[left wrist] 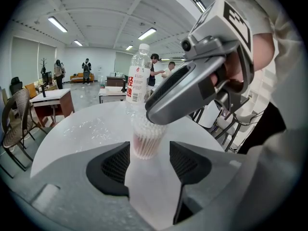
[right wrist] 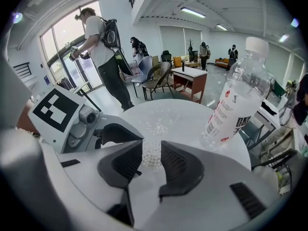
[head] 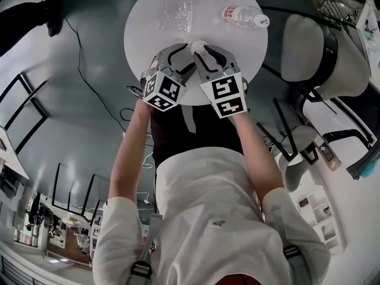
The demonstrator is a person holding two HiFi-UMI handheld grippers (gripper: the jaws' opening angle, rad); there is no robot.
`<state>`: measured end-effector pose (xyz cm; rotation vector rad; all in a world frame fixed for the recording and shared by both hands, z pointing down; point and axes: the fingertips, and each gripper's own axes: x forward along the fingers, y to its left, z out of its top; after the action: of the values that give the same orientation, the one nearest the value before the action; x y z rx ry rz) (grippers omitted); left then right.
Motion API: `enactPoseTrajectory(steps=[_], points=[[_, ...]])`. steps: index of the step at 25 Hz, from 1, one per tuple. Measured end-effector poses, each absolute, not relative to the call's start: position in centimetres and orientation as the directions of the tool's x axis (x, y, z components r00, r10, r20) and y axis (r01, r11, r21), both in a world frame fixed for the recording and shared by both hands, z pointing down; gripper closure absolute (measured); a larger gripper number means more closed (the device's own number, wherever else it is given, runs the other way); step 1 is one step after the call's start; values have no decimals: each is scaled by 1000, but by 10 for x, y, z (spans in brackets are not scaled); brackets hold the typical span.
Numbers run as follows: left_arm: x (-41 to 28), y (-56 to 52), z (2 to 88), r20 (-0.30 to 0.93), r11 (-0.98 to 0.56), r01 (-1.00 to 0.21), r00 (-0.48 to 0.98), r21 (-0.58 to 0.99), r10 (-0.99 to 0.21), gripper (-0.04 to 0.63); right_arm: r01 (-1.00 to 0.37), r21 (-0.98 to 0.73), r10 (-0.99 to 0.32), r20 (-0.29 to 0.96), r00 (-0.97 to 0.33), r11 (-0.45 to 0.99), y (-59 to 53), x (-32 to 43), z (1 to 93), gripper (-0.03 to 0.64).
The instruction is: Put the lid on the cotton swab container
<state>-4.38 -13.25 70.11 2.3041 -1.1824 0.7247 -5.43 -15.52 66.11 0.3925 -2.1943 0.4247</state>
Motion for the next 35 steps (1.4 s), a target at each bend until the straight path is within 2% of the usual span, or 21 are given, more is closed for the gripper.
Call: enactPoseTrajectory(steps=[14,35], points=[[-45,-135,702,629,-529,-835,494,151,-600,348,-398,-83,-174,806,-567,914,-158,-56,667,480],[-42,-127,696,649,-506,-850,470,149,-598,348,-403,-97,-152,827,-542,910,-158,-56,670,479]])
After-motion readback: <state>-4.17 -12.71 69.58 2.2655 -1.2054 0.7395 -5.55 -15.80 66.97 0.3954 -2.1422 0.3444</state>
